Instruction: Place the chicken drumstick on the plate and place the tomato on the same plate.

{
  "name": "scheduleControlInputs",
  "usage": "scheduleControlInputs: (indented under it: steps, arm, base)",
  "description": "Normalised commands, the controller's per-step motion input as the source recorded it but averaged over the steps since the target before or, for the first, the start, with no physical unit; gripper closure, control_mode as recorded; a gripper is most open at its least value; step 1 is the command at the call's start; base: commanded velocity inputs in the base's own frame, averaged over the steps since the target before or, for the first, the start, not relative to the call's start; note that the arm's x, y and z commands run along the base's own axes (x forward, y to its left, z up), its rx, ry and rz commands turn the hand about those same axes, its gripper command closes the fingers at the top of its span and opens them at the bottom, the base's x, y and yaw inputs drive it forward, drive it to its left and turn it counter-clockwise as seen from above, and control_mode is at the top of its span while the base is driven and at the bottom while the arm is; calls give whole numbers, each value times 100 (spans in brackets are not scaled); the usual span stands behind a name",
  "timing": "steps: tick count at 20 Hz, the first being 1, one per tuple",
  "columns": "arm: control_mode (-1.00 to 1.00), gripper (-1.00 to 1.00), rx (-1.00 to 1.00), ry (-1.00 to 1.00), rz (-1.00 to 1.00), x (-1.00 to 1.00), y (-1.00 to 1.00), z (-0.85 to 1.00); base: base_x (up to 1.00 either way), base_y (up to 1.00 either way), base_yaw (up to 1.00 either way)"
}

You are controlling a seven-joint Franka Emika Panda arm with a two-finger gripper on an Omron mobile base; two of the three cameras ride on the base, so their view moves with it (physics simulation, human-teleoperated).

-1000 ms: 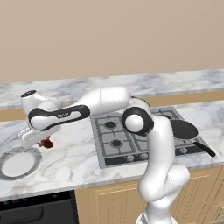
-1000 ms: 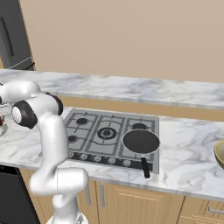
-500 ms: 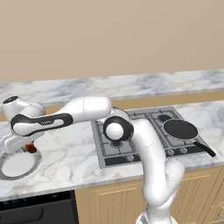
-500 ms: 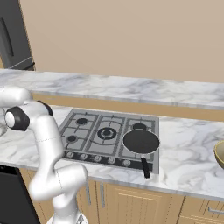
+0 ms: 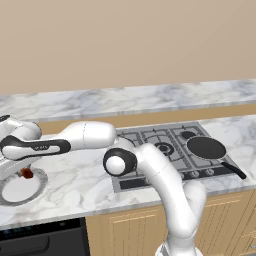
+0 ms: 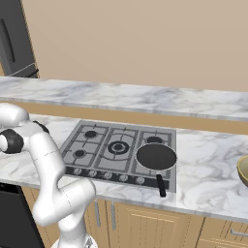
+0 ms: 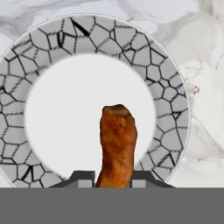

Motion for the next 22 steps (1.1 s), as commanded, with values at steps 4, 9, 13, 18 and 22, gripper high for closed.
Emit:
scheduleControlInputs:
  steps: [4, 9, 13, 18, 22]
  arm:
    - [-100, 100, 0, 0, 0, -2, -4, -25]
    - [-100, 100, 0, -1, 0, 0, -16, -23]
    - [-100, 100, 0, 0, 0, 0, -22, -26]
    - [-100, 100, 7, 0, 0, -4, -23, -27]
    - [-100, 100, 12, 0, 0, 1, -11, -23]
  base:
    - [0, 0, 0]
    - [0, 0, 0]
    - [0, 0, 0]
    - [0, 0, 0]
    - [0, 0, 0]
